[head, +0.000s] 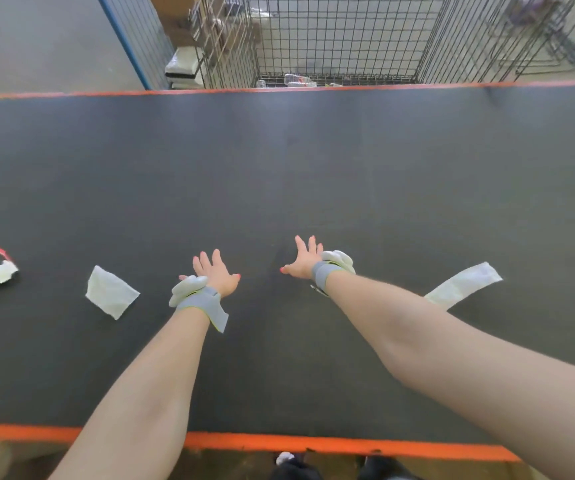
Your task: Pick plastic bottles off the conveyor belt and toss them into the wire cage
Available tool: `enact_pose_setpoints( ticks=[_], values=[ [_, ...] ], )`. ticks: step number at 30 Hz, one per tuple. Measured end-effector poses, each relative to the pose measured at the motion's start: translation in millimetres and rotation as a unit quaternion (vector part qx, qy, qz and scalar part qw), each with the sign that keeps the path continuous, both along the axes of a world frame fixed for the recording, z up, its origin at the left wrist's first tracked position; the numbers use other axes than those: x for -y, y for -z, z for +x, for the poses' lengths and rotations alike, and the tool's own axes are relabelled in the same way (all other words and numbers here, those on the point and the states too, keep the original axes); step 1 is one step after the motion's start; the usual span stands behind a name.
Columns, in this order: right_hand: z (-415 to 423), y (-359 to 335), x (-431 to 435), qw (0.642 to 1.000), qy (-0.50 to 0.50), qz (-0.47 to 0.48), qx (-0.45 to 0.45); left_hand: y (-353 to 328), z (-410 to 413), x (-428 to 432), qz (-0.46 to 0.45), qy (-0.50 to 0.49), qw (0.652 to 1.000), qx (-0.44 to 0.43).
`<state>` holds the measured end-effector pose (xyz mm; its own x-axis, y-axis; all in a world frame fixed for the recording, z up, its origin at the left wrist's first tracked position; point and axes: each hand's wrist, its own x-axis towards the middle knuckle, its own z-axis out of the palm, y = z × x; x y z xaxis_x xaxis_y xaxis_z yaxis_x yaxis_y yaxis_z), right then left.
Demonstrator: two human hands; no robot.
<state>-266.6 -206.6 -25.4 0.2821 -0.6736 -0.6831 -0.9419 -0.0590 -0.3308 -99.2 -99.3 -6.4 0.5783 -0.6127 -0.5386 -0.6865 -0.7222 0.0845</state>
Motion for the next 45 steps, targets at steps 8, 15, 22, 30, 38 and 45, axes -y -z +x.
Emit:
enact_pose_setpoints(
  ticks=[8,15,22,30,38,45],
  values=[
    [31.6,4.0,-30.3,0.997,-0.067,0.010,0.020,3.4,41.2,-57.8,0.040,-0.078,0.994,0.062],
    [30.4,12.0,-34.6,0.999,-0.053,0.002,0.010,24.4,33.4,-61.8,0.070,0.121,0.988,-0.067],
    [45.2,-3.3,-28.3,0.997,-0.065,-0.012,0.034,1.5,37.0,-54.7,-0.031,0.032,0.998,-0.038],
    [57.9,-1.5,-52.8,0.980,-0.195,0.012,0.029,17.1,70.6,-79.5,0.012,-0.088,0.994,0.070],
    [46.4,10.2,-62.4,0.965,-0.244,-0.050,0.082,23.0,38.8,-45.5,-0.075,0.098,0.983,-0.133],
    [39.4,18.5,-55.5,0.972,-0.201,-0.121,0.009,7.4,37.1,-52.7,-0.191,0.068,0.972,-0.116]
  ],
)
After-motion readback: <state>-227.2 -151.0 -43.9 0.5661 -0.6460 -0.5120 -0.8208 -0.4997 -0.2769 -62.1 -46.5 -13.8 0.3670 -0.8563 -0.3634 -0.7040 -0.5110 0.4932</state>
